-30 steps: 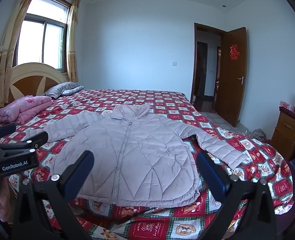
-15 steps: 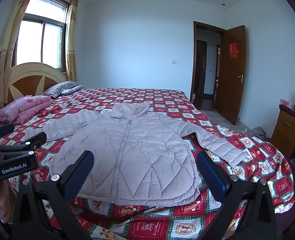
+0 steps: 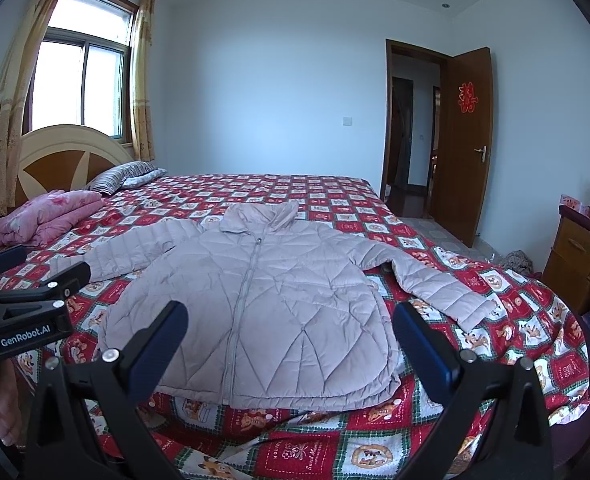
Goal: Fold large clothes
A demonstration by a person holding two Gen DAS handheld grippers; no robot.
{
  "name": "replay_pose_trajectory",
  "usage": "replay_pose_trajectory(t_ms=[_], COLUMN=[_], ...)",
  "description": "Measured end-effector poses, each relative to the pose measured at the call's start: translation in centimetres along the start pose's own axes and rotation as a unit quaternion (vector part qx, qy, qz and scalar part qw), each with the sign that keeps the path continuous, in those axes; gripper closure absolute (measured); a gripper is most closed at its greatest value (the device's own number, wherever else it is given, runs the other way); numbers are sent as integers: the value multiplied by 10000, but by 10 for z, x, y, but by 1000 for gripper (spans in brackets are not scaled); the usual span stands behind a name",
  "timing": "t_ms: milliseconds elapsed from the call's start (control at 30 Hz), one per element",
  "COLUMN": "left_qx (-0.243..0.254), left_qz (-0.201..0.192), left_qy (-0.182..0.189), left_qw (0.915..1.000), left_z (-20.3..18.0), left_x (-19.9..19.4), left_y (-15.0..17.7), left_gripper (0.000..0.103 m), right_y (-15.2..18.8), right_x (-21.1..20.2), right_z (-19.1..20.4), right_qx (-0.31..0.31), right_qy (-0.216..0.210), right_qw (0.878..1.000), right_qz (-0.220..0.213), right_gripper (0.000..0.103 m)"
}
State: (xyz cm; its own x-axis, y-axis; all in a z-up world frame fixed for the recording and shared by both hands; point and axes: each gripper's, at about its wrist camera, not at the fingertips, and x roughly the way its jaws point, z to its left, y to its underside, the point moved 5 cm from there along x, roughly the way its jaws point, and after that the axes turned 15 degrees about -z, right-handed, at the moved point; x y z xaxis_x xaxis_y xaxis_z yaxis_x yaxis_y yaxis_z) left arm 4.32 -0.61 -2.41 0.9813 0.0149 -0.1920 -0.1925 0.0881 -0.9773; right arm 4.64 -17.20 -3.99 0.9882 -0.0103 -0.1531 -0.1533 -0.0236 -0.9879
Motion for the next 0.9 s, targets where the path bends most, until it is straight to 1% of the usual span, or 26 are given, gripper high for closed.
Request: replay_pose_trajectory(t_ms=[900], left_qx=[6], left_qz=[-61], left_qy=[1], left_qw=[10000], left_z=[0], left_x=[-2], left_y=[0], left_gripper=[1], right_y=[-1], right_x=[1], right_z=[-1], right_qx=[15], right_qy=[-2], right_qw=[10000], right_qz=[14], right_gripper=[0])
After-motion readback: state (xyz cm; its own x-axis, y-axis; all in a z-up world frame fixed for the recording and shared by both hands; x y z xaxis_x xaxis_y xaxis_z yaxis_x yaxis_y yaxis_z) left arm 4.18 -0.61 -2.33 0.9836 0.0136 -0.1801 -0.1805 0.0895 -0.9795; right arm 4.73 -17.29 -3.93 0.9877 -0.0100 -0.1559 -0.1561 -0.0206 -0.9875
